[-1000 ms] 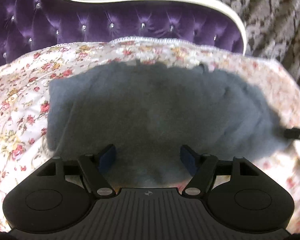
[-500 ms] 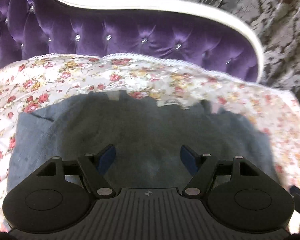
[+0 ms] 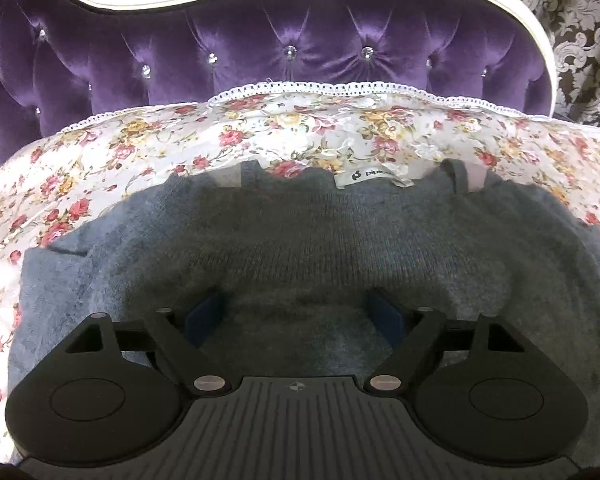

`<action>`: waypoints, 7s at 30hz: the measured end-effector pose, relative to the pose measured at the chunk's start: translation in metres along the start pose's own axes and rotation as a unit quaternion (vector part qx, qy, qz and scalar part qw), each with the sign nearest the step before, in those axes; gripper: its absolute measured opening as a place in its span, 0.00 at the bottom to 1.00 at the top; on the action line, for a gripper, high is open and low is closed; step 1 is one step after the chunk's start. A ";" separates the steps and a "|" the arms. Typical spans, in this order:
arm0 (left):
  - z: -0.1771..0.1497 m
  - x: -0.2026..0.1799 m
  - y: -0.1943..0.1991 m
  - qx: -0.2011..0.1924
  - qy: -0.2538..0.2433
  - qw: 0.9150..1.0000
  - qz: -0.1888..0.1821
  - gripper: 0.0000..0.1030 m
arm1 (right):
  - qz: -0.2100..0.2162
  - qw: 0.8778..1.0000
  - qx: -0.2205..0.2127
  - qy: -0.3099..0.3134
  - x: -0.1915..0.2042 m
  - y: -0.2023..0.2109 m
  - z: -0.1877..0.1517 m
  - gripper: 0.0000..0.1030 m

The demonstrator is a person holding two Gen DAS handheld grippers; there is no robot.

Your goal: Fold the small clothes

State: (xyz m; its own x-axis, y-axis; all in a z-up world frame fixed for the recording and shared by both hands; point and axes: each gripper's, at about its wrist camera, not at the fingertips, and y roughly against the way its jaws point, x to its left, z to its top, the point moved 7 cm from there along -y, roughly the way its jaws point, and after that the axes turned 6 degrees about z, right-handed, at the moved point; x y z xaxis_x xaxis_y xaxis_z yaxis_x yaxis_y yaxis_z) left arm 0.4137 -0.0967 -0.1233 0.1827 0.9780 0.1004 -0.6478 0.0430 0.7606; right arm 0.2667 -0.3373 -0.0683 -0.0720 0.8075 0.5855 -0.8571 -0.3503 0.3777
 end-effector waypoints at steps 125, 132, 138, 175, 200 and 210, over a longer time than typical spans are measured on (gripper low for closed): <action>-0.024 0.199 0.107 -0.054 0.140 0.984 -0.099 0.80 | 0.017 0.917 0.077 0.391 0.246 -0.094 -0.073 0.94; -0.013 0.194 0.087 -0.032 0.136 0.985 -0.098 0.80 | 0.059 0.860 0.073 0.501 0.290 -0.109 -0.135 0.71; -0.018 0.194 0.075 -0.015 0.145 0.983 -0.111 0.80 | 0.045 0.829 0.078 0.552 0.292 -0.129 -0.164 0.59; 0.038 0.161 0.048 -0.030 0.100 0.978 -0.180 0.08 | 0.087 0.928 0.049 0.359 0.270 -0.115 -0.124 0.13; -0.039 0.131 0.058 -0.066 -0.004 0.996 -0.063 0.67 | 0.125 0.963 0.083 0.226 0.200 -0.095 -0.079 0.79; -0.080 0.155 0.044 -0.043 0.047 0.996 -0.062 0.73 | 0.122 0.973 0.079 0.179 0.169 -0.123 -0.036 0.79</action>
State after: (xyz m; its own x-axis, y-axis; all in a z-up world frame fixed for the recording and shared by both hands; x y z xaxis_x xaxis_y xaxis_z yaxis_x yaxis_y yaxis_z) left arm 0.3545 0.0735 -0.1253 0.1978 0.9788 -0.0535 -0.6871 0.1773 0.7046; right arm 0.3417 -0.1405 -0.0422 -0.4604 0.7950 0.3951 -0.7052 -0.5978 0.3812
